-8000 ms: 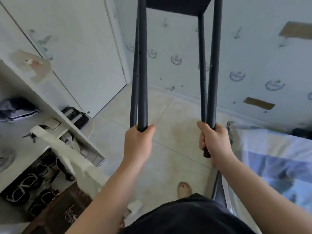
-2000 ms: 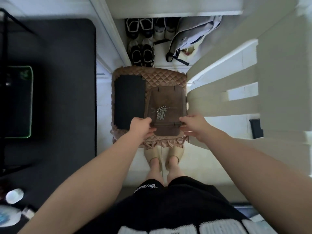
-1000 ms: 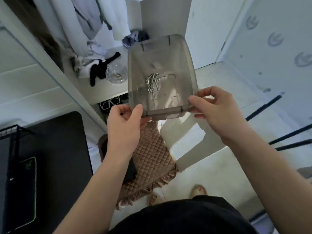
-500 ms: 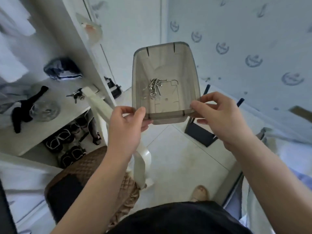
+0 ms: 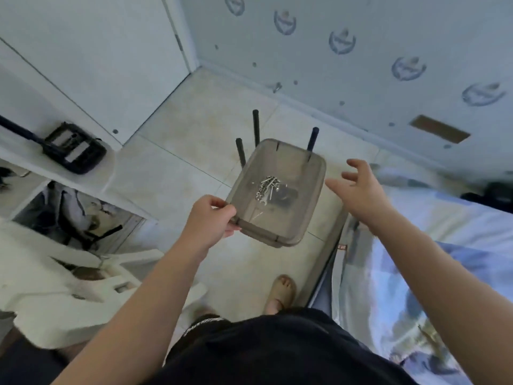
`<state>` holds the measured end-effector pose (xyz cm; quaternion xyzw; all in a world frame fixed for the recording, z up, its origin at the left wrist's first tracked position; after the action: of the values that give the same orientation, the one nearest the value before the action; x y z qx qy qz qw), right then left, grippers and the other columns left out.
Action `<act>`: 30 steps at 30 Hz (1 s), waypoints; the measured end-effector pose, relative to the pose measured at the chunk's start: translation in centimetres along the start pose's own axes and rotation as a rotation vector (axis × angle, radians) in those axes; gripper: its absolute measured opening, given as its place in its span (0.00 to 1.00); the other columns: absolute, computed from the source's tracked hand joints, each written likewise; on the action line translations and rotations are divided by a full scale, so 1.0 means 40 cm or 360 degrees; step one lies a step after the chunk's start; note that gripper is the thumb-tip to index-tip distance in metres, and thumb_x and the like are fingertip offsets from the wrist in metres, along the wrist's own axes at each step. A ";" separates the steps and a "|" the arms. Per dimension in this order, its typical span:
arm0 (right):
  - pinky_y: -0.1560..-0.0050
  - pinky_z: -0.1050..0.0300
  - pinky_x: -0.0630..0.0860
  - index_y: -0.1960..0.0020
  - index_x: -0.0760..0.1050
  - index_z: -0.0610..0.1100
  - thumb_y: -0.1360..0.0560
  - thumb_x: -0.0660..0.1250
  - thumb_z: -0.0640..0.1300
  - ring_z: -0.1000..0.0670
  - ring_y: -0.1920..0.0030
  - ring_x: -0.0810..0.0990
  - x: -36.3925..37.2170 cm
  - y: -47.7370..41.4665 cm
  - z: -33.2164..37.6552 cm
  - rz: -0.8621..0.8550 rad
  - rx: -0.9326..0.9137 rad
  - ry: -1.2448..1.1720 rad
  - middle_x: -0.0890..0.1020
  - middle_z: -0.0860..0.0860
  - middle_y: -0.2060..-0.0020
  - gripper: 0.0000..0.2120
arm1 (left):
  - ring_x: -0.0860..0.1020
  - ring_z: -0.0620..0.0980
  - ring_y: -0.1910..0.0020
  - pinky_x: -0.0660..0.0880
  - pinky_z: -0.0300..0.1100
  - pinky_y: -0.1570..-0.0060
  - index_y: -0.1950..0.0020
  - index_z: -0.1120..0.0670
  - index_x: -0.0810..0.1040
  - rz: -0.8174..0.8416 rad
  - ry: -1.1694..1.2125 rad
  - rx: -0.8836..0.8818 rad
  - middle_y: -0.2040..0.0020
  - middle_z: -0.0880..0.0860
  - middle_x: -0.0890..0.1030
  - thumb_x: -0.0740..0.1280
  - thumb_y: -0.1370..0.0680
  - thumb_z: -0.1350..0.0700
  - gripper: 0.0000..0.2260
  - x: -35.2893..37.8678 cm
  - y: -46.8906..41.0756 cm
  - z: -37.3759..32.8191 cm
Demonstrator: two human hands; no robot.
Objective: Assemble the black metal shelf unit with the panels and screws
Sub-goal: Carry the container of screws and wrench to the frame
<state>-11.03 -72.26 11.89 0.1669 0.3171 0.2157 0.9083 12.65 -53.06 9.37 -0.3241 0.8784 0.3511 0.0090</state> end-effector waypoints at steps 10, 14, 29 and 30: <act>0.43 0.55 0.70 0.27 0.72 0.45 0.22 0.69 0.49 0.41 0.36 0.77 0.032 -0.166 -0.258 0.0227 0.0277 0.0588 0.79 0.44 0.36 0.25 | 0.83 0.47 0.66 0.82 0.43 0.61 0.50 0.58 0.75 0.0602 -0.0770 -0.0096 0.59 0.56 0.83 0.67 0.26 0.61 0.07 0.172 -0.206 0.064; 0.58 0.56 0.76 0.50 0.80 0.40 0.22 0.66 0.42 0.42 0.55 0.84 0.078 -0.162 -0.341 0.0264 0.0379 0.0584 0.86 0.43 0.56 0.06 | 0.83 0.44 0.68 0.81 0.41 0.62 0.49 0.54 0.77 0.0694 -0.0811 -0.0113 0.58 0.53 0.83 0.69 0.26 0.58 0.07 0.186 -0.273 0.092; 0.66 0.52 0.79 0.57 0.71 0.42 0.21 0.67 0.36 0.45 0.63 0.78 0.499 -0.271 -0.810 0.0082 0.1231 -0.0341 0.77 0.40 0.59 0.08 | 0.81 0.53 0.53 0.78 0.48 0.48 0.40 0.58 0.78 0.0351 -0.0514 -0.0374 0.49 0.54 0.82 0.64 0.23 0.68 0.13 0.276 -0.645 0.582; 0.67 0.53 0.79 0.59 0.71 0.42 0.20 0.64 0.34 0.45 0.65 0.78 0.540 -0.297 -0.854 0.0091 0.1282 -0.0359 0.78 0.41 0.60 0.10 | 0.81 0.50 0.54 0.78 0.46 0.49 0.42 0.55 0.78 0.0337 -0.0550 -0.0371 0.50 0.52 0.82 0.65 0.23 0.68 0.13 0.284 -0.686 0.627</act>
<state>-14.52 -65.95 -29.61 0.5401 0.2699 0.0800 0.7931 14.15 -58.75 -29.04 -0.1641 0.8463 0.4996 0.0849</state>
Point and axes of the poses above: each hand's wrist, its own y-axis away from the middle knuckle, its own x-axis out of the palm, z = x × y, the point moved 4 cm from there along -y, towards the middle knuckle
